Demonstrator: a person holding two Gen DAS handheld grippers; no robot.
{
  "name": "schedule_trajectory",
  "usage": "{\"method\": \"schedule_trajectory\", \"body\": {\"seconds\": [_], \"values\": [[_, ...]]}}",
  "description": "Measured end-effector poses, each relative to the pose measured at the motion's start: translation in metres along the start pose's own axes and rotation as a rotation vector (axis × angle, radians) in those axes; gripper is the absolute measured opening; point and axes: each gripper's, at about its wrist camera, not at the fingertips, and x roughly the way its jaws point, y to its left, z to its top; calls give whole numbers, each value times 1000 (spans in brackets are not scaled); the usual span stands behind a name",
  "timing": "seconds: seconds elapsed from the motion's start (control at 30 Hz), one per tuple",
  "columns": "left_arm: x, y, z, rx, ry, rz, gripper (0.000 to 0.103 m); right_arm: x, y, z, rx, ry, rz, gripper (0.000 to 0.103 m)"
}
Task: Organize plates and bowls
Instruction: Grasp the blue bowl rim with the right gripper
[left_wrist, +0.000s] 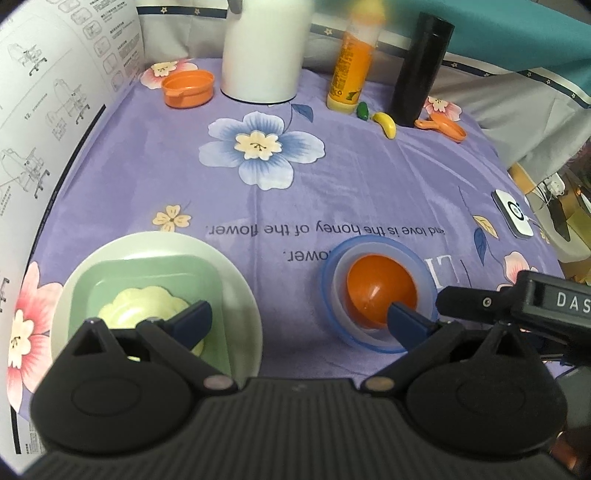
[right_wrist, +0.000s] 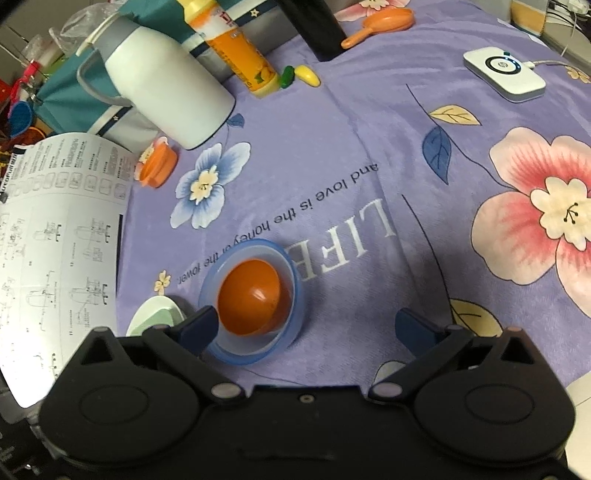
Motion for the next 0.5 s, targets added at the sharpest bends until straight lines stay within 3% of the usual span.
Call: {"method": "schedule_trajectory", "body": {"seconds": [0.27, 0.5], "values": [[6, 1, -2, 29, -7, -20, 103, 6, 2, 2, 8, 1, -59, 103], [9, -1, 2, 66, -22, -22, 103, 15, 2, 7, 45, 20, -48, 103]]}}
